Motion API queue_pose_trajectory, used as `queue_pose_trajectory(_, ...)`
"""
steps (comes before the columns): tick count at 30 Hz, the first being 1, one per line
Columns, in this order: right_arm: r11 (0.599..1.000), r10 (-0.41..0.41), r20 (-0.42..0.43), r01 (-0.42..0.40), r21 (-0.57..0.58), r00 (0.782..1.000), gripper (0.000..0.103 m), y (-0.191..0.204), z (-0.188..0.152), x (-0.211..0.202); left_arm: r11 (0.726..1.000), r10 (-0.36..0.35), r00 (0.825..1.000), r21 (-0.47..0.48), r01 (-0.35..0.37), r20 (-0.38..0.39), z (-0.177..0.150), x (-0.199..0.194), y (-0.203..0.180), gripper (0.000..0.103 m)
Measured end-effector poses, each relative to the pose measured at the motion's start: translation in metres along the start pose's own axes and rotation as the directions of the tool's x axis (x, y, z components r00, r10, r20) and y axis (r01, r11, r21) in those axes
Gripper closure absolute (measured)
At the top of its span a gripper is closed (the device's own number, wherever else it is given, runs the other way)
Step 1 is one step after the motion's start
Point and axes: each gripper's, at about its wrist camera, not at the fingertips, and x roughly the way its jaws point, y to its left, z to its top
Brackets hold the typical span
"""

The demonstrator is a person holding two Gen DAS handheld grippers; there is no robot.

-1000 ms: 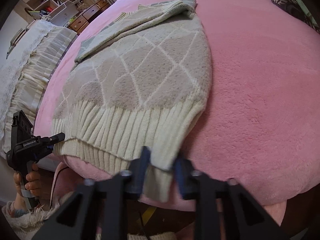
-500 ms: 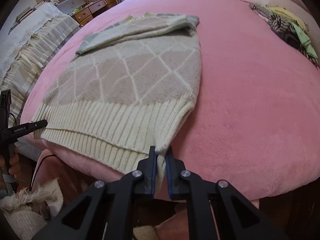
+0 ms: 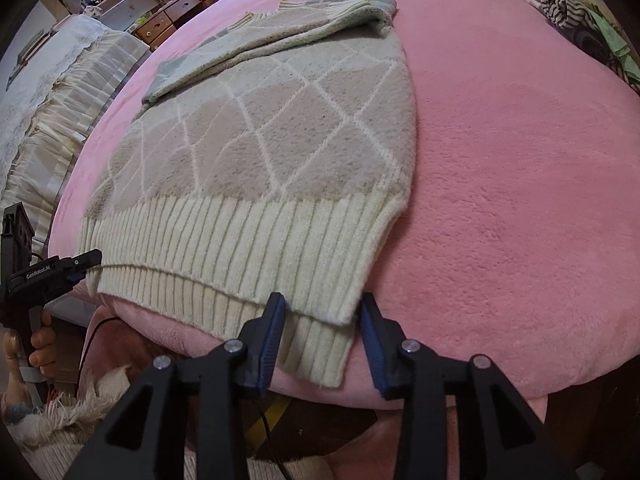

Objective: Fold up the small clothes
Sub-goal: 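Lift the hem with both tools and fold it up toward the collar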

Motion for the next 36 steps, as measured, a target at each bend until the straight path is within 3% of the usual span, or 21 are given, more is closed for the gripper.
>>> queue_pose_trajectory(3,1.000,0.015,0.008,-0.015,-0.003,1.000,0.071,0.000,0.000,0.001,0.997,0.029,0.999,0.068,-0.028,-0.015,-0.002,0.003,-0.017,0.093)
queue_pose_trajectory(4,1.000,0.021,0.009,-0.021,-0.012,1.000,0.086,0.001,0.000,0.000,0.996,0.032,0.999,0.078,-0.030,-0.013,-0.002,0.003,-0.020,0.094)
queue_pose_trajectory(5,0.999,0.030,0.006,-0.030,-0.017,1.000,0.090,0.001,-0.001,0.000,0.995,0.039,0.999,0.089,-0.038,-0.007,-0.002,0.001,-0.022,0.095)
queue_pose_trajectory(12,0.997,0.051,0.071,-0.046,-0.058,0.996,0.093,0.004,0.003,-0.023,0.997,-0.030,0.999,0.076,0.027,0.037,0.005,-0.020,-0.024,0.097)
queue_pose_trajectory(17,0.992,0.070,0.155,-0.052,-0.114,0.985,0.094,0.012,0.021,-0.057,0.990,-0.063,0.990,0.134,0.046,0.128,0.027,-0.058,-0.045,0.097)
queue_pose_trajectory(23,0.984,0.099,0.262,-0.056,-0.168,0.960,0.095,0.028,0.064,-0.093,0.978,-0.082,0.969,0.206,0.033,0.234,0.072,-0.092,-0.085,0.097)
queue_pose_trajectory(29,0.985,0.121,0.338,-0.072,-0.155,0.933,0.095,0.029,0.114,-0.112,0.980,-0.074,0.947,0.200,0.011,0.311,0.124,-0.112,-0.110,0.098)
queue_pose_trajectory(36,0.986,0.098,0.387,-0.038,-0.161,0.917,0.095,0.031,0.169,-0.113,0.987,-0.036,0.938,0.160,-0.020,0.344,0.185,-0.107,-0.125,0.098)
